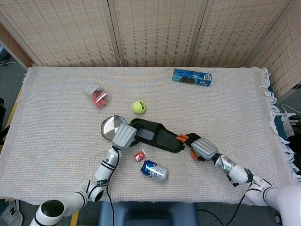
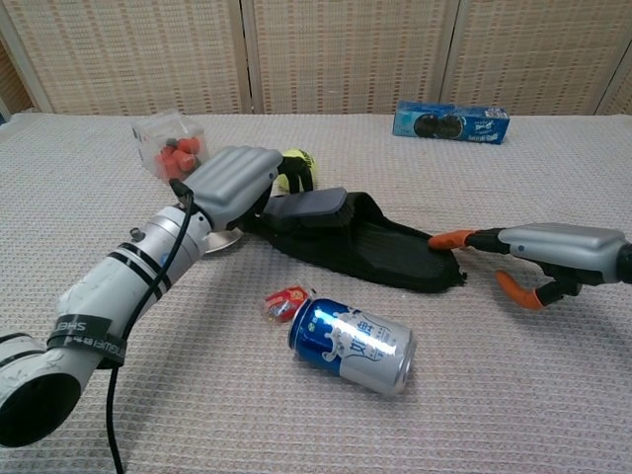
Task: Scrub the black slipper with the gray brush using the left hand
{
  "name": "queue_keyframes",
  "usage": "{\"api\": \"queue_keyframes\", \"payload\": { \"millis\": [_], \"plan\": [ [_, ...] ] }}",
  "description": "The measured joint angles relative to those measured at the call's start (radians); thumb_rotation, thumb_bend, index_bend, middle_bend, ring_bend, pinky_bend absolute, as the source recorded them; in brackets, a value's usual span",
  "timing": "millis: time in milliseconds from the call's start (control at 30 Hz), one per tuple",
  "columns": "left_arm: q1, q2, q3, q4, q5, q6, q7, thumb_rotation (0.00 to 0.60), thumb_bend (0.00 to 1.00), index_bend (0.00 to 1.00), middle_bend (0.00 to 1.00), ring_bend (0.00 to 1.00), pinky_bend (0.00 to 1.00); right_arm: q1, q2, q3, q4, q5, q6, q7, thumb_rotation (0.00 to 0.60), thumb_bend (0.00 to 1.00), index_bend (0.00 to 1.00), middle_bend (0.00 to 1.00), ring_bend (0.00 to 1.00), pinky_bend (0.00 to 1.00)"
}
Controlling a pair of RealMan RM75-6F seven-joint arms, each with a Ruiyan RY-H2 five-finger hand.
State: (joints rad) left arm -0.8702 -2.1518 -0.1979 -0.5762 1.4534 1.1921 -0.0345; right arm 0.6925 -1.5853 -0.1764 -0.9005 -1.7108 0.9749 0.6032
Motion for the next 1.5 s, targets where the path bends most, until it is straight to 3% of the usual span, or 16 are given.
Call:
{"api": "queue_keyframes", "payload": {
  "millis": [333, 533, 733, 933, 1067, 1233, 1500],
  "plan": [
    [-0.004, -0.009, 0.018, 0.073, 0.021, 0.006, -0.080, 0.600, 0.41, 0.34, 0.51, 0.62, 1.00, -0.002, -0.006, 0.000, 0.014, 0.002, -0.001, 0.003, 0.600, 0.78, 0.00, 0.00, 0.00, 0.00],
    [-0.004, 0.002, 0.034, 0.080, 0.051, 0.077, -0.078, 0.600, 0.42, 0.36, 0.54, 0.62, 1.00, -0.005, -0.001, 0.013, 0.014, 0.012, 0.014, -0.006, 0.600, 0.78, 0.00, 0.00, 0.00, 0.00],
    [0.008, 0.075, 0.059, 0.054, 0.090, 0.146, -0.023, 0.600, 0.42, 0.38, 0.56, 0.62, 1.00, -0.016, 0.019, 0.016, 0.005, 0.016, 0.034, -0.009, 0.600, 0.78, 0.00, 0.00, 0.00, 0.00],
    [0.067, 0.154, 0.078, 0.028, 0.079, 0.134, 0.028, 0.600, 0.42, 0.38, 0.55, 0.62, 1.00, -0.033, 0.052, 0.028, -0.013, 0.022, 0.080, -0.020, 0.600, 0.81, 0.00, 0.00, 0.00, 0.00],
    [0.110, 0.183, 0.077, 0.034, 0.056, 0.125, 0.016, 0.600, 0.42, 0.37, 0.54, 0.62, 1.00, -0.062, 0.079, 0.047, -0.021, 0.035, 0.140, -0.096, 0.600, 0.81, 0.00, 0.00, 0.00, 0.00],
    [0.138, 0.188, 0.083, 0.088, 0.035, 0.081, -0.002, 0.600, 0.42, 0.37, 0.54, 0.62, 1.00, -0.095, 0.157, 0.072, -0.101, 0.051, 0.214, -0.115, 0.600, 0.81, 0.00, 0.00, 0.00, 0.00],
    [0.147, 0.166, 0.132, 0.215, 0.044, -0.061, 0.004, 0.600, 0.42, 0.36, 0.53, 0.62, 1.00, -0.130, 0.295, 0.105, -0.348, 0.033, 0.338, -0.170, 0.600, 0.81, 0.00, 0.00, 0.00, 0.00]
  ]
}}
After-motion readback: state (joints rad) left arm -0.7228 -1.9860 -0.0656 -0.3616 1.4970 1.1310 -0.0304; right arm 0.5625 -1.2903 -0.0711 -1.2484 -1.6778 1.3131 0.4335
